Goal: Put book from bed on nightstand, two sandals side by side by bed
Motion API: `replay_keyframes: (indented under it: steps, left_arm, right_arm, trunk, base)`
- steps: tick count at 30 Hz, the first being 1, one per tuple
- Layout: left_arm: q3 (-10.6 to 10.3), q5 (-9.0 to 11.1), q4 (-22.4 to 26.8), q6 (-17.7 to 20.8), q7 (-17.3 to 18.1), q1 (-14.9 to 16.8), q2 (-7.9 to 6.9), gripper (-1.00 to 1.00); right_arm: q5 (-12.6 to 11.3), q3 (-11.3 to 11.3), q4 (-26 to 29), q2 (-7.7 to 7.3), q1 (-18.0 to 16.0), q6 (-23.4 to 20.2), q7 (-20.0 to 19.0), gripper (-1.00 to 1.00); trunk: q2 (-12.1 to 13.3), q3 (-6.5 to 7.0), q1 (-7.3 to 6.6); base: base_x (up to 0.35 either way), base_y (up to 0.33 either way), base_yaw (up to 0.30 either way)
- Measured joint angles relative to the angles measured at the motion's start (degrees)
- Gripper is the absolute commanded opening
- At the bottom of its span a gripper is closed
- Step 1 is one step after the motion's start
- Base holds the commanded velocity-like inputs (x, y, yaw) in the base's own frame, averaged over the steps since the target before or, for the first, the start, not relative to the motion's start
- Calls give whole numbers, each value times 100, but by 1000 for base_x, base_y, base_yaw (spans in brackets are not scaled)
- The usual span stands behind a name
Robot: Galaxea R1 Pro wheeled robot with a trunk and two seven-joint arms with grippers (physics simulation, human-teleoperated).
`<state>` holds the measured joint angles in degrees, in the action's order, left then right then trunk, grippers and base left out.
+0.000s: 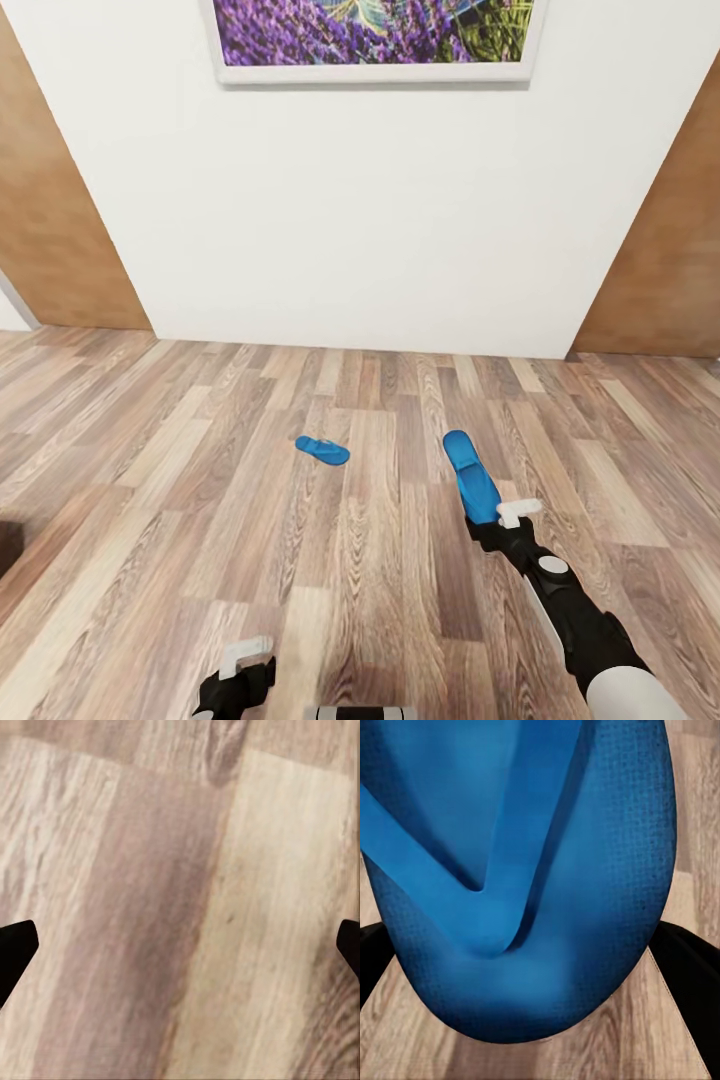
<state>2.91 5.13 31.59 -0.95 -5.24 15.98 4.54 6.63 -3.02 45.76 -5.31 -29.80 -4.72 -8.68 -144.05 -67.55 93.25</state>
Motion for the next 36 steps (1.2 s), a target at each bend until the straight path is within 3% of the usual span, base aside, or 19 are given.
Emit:
replay_keyframes:
  steps: [36]
  left_arm:
    - [-2, -11, -4, -8, 0, 0, 0, 100]
  right_arm:
    - [0, 0, 3, -2, 1, -4, -10, -100]
  trunk:
    - [0, -3, 0]
  base:
    - [317, -170, 4]
